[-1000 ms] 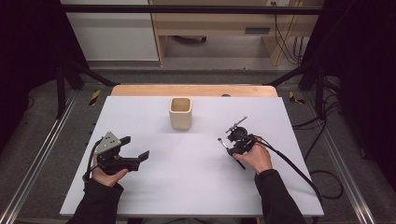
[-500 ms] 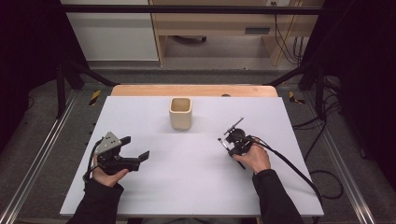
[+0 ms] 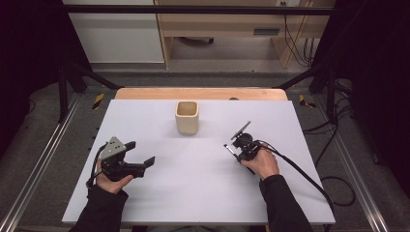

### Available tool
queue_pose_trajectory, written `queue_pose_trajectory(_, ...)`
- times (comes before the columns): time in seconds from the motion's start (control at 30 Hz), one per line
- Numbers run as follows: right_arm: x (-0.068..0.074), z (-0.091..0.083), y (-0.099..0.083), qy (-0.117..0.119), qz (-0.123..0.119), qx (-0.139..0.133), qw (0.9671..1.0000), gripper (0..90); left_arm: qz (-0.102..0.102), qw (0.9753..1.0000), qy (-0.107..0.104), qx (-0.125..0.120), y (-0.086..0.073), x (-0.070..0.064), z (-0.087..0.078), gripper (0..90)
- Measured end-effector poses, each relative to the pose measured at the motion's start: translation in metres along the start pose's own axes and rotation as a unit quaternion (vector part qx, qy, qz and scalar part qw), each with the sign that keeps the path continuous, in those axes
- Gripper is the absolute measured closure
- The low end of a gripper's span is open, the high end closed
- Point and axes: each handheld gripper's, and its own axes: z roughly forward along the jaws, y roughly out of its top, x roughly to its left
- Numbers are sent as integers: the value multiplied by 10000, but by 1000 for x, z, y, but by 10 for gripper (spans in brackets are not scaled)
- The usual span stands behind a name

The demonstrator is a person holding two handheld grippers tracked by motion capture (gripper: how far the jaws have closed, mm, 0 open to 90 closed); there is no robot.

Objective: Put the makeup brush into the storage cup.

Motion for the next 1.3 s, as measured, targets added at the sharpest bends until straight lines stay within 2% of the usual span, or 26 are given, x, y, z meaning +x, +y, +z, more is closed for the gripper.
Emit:
queue_pose_trajectory(0.07,1,-1,1,31,113,40,9999,840,0,10000,0,-1,0,0,0,62)
queue_pose_trajectory(0.27,1,-1,1,36,135,40,9999,843,0,10000,0,0,0,0,0,62)
queue_pose_trajectory(0.33,1,0,0,-10,24,0,10000,843,1,10000,1,1,0,0,0,62)
queue_pose_trajectory(0.53,2,-5,-1,29,81,-76,9999,843,-7,10000,1,-6,0,0,0,62)
queue_pose_trajectory(0.77,2,-23,-4,125,143,-428,9989,843,-13,10000,-2,-8,0,-1,0,62)
queue_pose_trajectory(0.83,3,-27,-7,142,80,-566,9983,844,-19,10000,-5,-10,1,-1,0,62)
queue_pose_trajectory(0.87,5,-29,-7,170,135,-598,9980,843,-19,10000,-5,-11,1,-1,0,62)
queue_pose_trajectory(0.9,5,-30,-8,144,48,-689,9975,843,-21,10000,-6,-12,1,-1,0,62)
queue_pose_trajectory(0.93,6,-32,-8,179,115,-737,9971,844,-24,10000,-6,-12,1,-1,0,62)
queue_pose_trajectory(1.13,12,-40,-14,288,97,-1130,9931,843,-35,10000,-7,-23,1,-2,-1,62)
queue_pose_trajectory(1.23,16,-43,-17,364,73,-1376,9898,843,-61,10000,-8,-48,1,-2,-1,62)
queue_pose_trajectory(1.27,18,-45,-18,372,131,-1449,9887,843,-68,10000,-12,-52,1,-2,-1,62)
queue_pose_trajectory(1.3,19,-46,-20,392,73,-1541,9873,843,-74,10000,-20,-58,2,-3,-1,62)
